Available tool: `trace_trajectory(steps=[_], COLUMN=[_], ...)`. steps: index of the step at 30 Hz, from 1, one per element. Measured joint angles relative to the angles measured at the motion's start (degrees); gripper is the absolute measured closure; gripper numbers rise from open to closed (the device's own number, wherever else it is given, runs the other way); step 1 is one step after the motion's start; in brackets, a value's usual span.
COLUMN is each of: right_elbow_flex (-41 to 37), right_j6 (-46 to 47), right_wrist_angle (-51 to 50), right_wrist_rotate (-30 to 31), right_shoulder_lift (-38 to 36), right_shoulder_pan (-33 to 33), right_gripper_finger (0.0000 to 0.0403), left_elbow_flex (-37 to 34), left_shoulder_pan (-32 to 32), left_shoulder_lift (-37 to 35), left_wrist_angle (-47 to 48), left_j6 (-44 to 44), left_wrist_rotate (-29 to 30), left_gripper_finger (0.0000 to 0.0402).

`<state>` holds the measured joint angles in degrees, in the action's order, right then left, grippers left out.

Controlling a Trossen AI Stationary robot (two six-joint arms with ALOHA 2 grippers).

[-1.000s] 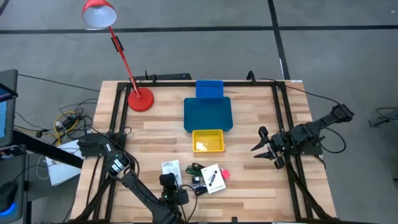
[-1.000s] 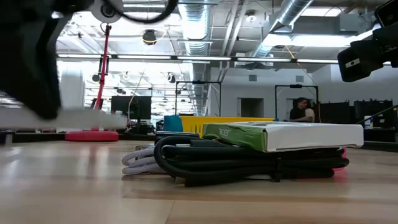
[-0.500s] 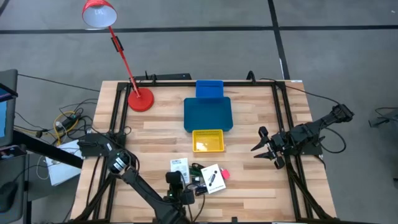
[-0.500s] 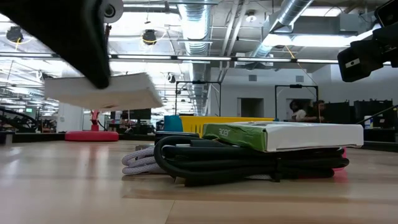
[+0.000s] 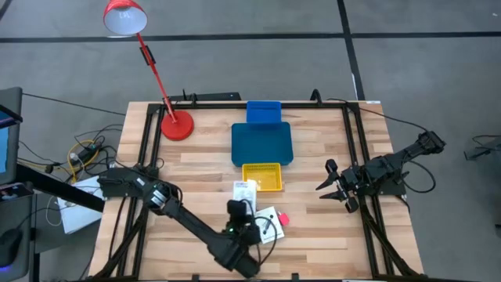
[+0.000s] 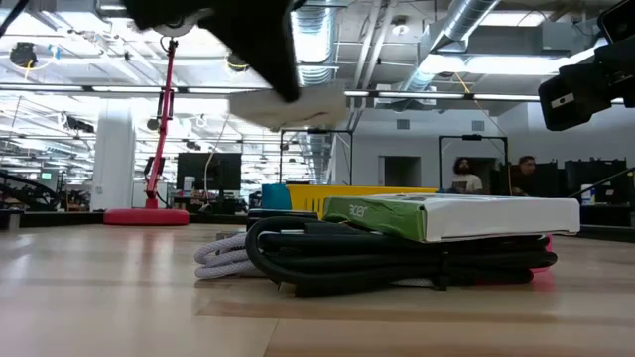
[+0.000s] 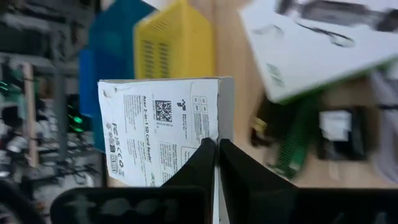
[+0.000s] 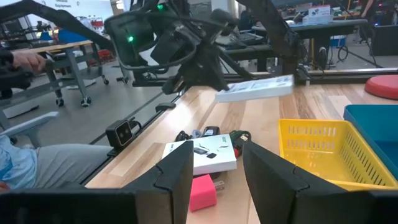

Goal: Pick and place items into bin
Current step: Put the right white card reader box into the yellow basket

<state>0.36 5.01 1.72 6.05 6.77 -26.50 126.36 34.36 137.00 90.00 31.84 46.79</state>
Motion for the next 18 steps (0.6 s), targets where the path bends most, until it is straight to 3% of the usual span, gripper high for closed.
trace_trajectory(steps=[6, 18], right_elbow_flex=[-0.02, -0.02], right_j6=[-0.02, -0.02], right_wrist_angle=[0.00, 0.00], right_wrist_rotate=[0.00, 0.01], right_shoulder_lift=[0.02, 0.00], right_shoulder_pan=[0.00, 0.01], right_gripper_finger=[0.0270, 0.0270], left_elbow_flex=[0.51, 0.51], left_shoulder_pan=[-3.44, -9.61], left_shoulder_lift=[-0.01, -0.03], left_wrist_angle=[-0.01, 0.02], left_j6=[-6.28, -14.58], left_wrist_rotate=[3.40, 4.47], left_gripper_finger=[0.0401, 0.0401])
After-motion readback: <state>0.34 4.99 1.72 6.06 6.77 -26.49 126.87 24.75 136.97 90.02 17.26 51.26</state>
